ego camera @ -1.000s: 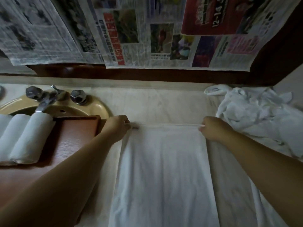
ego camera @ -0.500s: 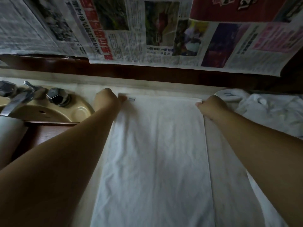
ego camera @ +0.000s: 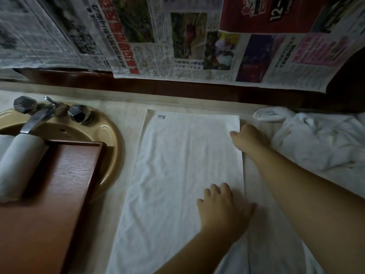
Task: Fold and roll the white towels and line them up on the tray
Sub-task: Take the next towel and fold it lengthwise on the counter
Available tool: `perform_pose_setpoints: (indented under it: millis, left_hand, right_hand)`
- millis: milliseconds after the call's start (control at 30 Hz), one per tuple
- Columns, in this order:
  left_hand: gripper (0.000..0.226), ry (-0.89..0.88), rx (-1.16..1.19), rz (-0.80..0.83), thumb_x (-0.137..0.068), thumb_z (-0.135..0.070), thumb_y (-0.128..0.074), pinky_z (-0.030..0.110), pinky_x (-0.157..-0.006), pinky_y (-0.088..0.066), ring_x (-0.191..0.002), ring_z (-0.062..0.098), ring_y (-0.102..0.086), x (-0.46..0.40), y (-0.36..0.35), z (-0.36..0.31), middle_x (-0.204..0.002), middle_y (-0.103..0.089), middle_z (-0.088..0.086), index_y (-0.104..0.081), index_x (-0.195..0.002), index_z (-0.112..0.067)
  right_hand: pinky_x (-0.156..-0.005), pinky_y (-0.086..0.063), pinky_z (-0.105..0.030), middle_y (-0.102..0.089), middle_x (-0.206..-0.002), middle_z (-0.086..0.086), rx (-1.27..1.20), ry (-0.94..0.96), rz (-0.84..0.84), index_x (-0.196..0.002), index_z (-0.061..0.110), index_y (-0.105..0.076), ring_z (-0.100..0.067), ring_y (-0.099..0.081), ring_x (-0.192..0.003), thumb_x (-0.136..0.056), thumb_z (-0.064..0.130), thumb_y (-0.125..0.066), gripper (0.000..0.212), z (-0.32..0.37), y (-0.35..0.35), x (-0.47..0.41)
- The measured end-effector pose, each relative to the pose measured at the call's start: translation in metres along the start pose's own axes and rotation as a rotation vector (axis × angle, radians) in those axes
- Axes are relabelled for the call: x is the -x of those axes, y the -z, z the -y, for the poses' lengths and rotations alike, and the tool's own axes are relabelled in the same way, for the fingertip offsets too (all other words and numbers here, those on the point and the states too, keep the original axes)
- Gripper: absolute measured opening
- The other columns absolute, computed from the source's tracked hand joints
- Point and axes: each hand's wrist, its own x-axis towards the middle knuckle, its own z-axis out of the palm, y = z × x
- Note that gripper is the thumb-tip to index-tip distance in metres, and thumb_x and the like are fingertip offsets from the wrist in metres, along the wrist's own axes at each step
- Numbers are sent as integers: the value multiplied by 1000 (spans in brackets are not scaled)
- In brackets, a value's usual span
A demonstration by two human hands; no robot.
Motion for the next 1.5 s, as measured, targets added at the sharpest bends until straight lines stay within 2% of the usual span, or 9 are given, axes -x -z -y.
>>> perform_pose_setpoints:
  millis: [100, 333, 533, 700, 833, 967, 1100, 1300, 1500]
  left_hand:
    - [87, 32, -51, 33, -84, -92, -31, 53, -99, -43, -117, 30, -46, 7, -4, -9, -127, -47, 6, -44, -134, -22]
    - [10, 40, 397, -47, -98, -29, -54, 38, -87, -56, -96, 18, -58, 14, 3, 16, -104, -60, -3, -57, -104, -21]
    - [26, 102, 704, -190, -109, -41, -45, 26, -65, -51, -75, 8, -63, 43, 17, 79, -86, -67, -8, -61, -99, -22]
    - [38, 188, 771, -400, -109, -46, -42, 25, -61, -47, -72, 8, -63, 56, 55, 132, -80, -67, -2, -63, -88, -23]
    - [41, 281, 752, -468, -108, -48, -43, 40, -77, -55, -79, 18, -64, 43, 71, 174, -81, -65, -2, -61, -90, -17]
    - [42, 350, 786, -161, -96, -64, -57, 38, -80, -58, -89, 17, -65, 38, 67, 202, -95, -63, -5, -55, -103, -23]
    - [38, 283, 718, -52, -95, -58, -63, 28, -65, -50, -81, 13, -61, 55, 54, 205, -93, -64, -2, -58, -98, -21]
    - [26, 330, 1020, 27, -95, -47, -62, 41, -84, -63, -96, 18, -66, 87, 29, 212, -106, -64, -1, -55, -106, -25]
    - [28, 254, 843, 25, -94, -58, -63, 18, -60, -48, -78, 5, -68, 145, 27, 239, -89, -73, -7, -57, -103, -32]
  right_hand:
    - [-74, -46, -34, -65, -96, -7, -247, 74, -28, -114, 9, -62, -29, -63, -87, -100, 40, -56, 34, 1, 5, 9]
    - [-60, -42, -28, -58, -85, -3, -446, 236, -122, -99, 12, -56, -20, -56, -75, -102, 29, -60, 18, 19, 29, 43]
    - [-62, -64, -48, -69, -74, -12, -532, 256, -91, -81, 5, -56, -25, -71, -54, -103, 31, -60, 34, 45, 18, 70]
    - [-71, -64, -46, -72, -76, -4, -556, 383, -107, -79, 14, -65, -24, -73, -68, -100, 37, -59, 32, 105, -5, 87]
    - [-86, -52, -31, -72, -118, -5, -300, 523, 52, -117, 21, -71, -30, -68, -108, -105, 47, -49, 36, 149, -37, 99]
    - [-123, -30, -41, -19, -172, -2, 307, 630, 284, -162, 33, -29, -30, -25, -154, -104, 51, -50, 65, 158, -76, 111]
    - [-128, -17, -49, 12, -173, -2, 413, 550, 322, -165, 38, -3, -32, 3, -159, -106, 42, -44, 72, 171, -89, 118]
    - [-128, -11, -51, 18, -172, -3, 478, 523, 341, -164, 39, 3, -34, 7, -159, -108, 43, -42, 73, 174, -93, 117]
    - [-127, -11, -48, 15, -172, -7, 503, 550, 306, -165, 37, 1, -36, 4, -159, -107, 47, -44, 74, 172, -97, 114]
